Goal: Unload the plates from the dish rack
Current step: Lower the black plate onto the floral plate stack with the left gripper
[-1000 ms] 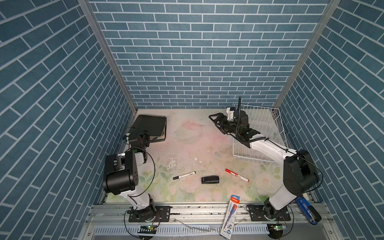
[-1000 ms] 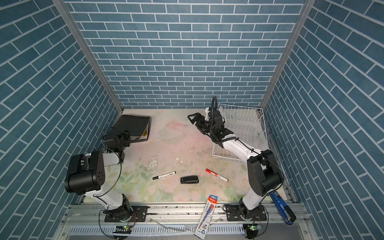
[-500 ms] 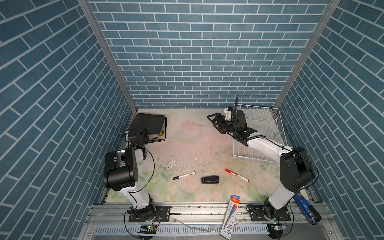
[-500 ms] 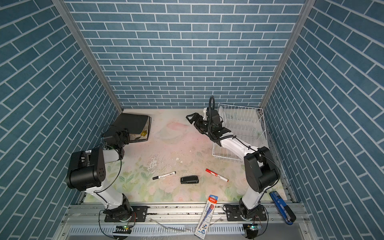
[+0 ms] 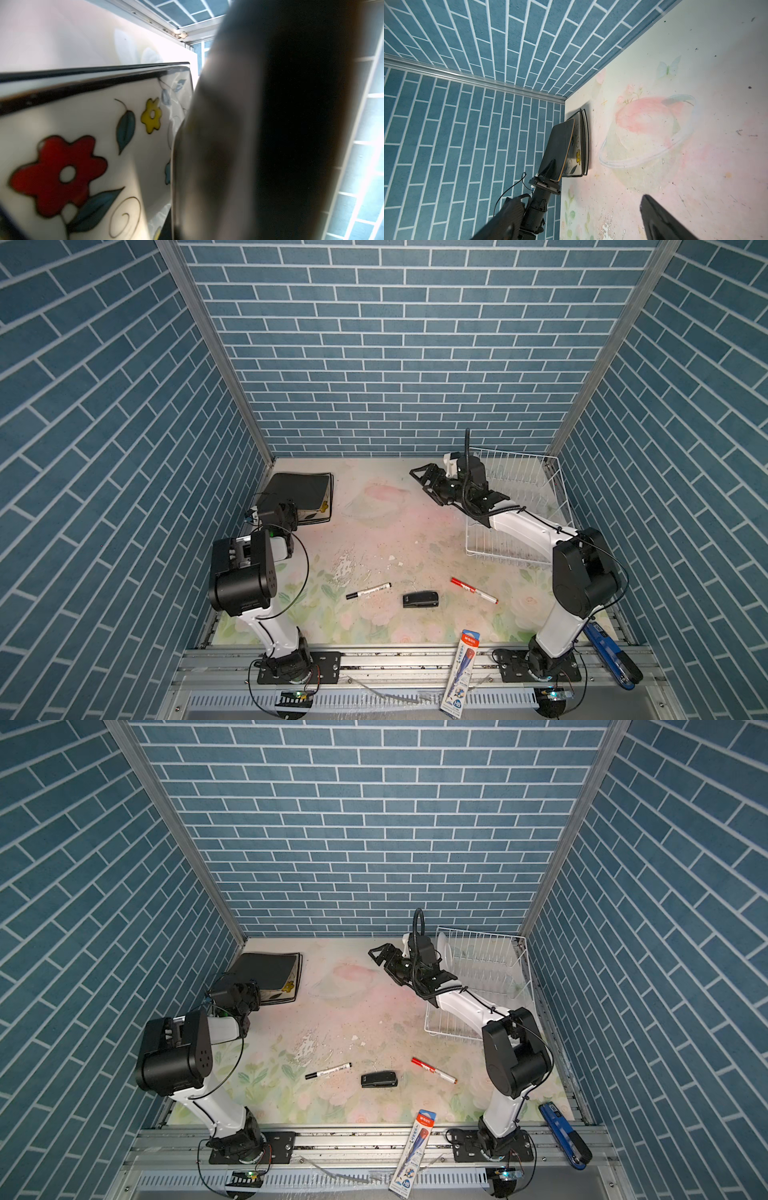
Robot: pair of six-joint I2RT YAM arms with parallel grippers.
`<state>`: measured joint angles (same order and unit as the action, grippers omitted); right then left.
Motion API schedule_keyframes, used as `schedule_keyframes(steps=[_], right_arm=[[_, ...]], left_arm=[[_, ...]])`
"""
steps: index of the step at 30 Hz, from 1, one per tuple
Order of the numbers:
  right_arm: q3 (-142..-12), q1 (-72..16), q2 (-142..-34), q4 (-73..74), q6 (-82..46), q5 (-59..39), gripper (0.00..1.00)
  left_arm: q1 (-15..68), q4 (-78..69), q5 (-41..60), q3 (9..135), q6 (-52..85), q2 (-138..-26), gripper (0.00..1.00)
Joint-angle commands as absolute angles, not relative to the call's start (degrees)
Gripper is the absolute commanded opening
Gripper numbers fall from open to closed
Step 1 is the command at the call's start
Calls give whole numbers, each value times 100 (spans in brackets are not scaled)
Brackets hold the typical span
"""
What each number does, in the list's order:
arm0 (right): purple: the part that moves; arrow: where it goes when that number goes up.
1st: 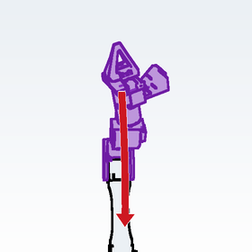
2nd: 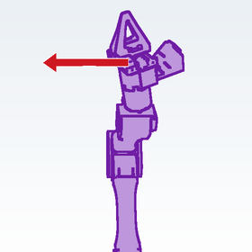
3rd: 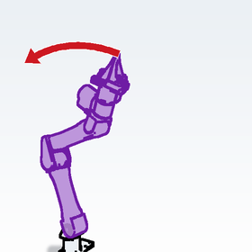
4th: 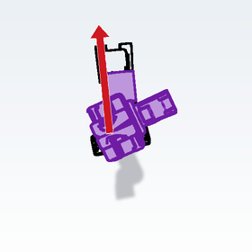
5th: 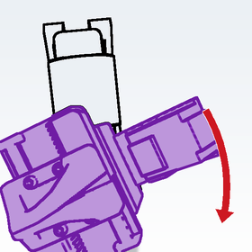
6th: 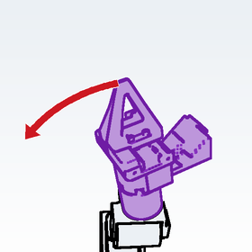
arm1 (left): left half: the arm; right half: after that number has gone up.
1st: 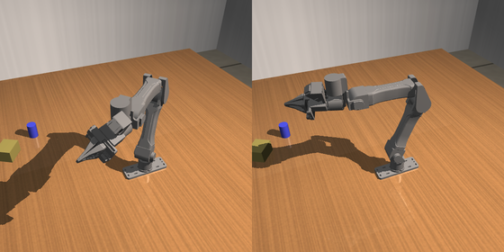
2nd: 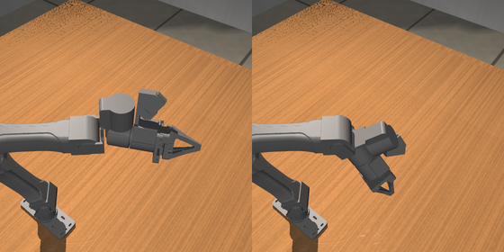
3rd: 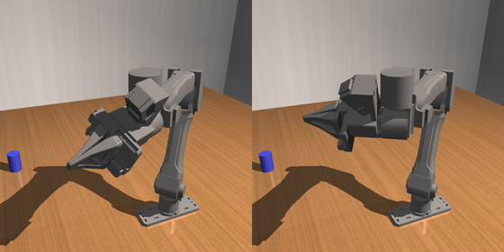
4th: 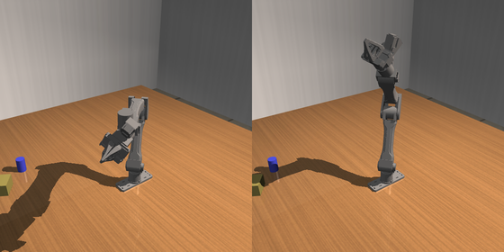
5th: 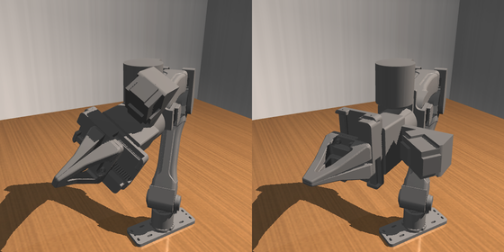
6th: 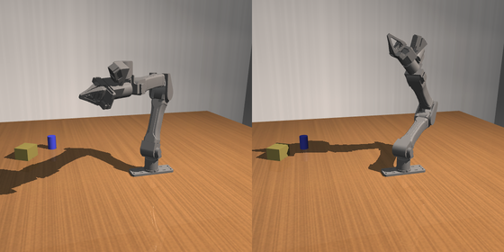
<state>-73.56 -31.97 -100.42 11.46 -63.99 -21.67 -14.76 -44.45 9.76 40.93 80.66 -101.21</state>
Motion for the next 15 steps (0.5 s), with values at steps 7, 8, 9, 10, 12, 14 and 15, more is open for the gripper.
schedule_keyframes(steps=[7, 8, 9, 10, 12, 14, 15], right_arm=[[-7743, -3261, -10208, 1112, -6160, -2285, 90], [-7751, -3269, -10213, 1113, -6155, -2285, 90], [-7752, -3269, -10213, 1108, -6158, -2285, 90], [-7752, -3269, -10222, 1101, -6161, -2285, 90], [-7744, -3265, -10216, 1088, -6158, -2288, 90], [-7719, -3269, -10206, 1088, -6160, -2277, 90], [-7719, -3263, -10204, 1077, -6160, -2276, 90]], left_arm=[[-1521, -5353, 753, 4463, 8205, -10093, 0], [-1519, -5337, 739, 4476, 8212, -10107, 0], [-1519, -5344, 738, 4495, 8225, -10134, 0], [-1520, -5352, 744, 4519, 8252, -10168, 0], [-1520, -5353, 787, 4567, 8301, -10226, 0], [-1518, -5340, 815, 4605, 8329, -10258, 0], [-1520, -5337, 825, 4612, 8326, -10270, 0]])
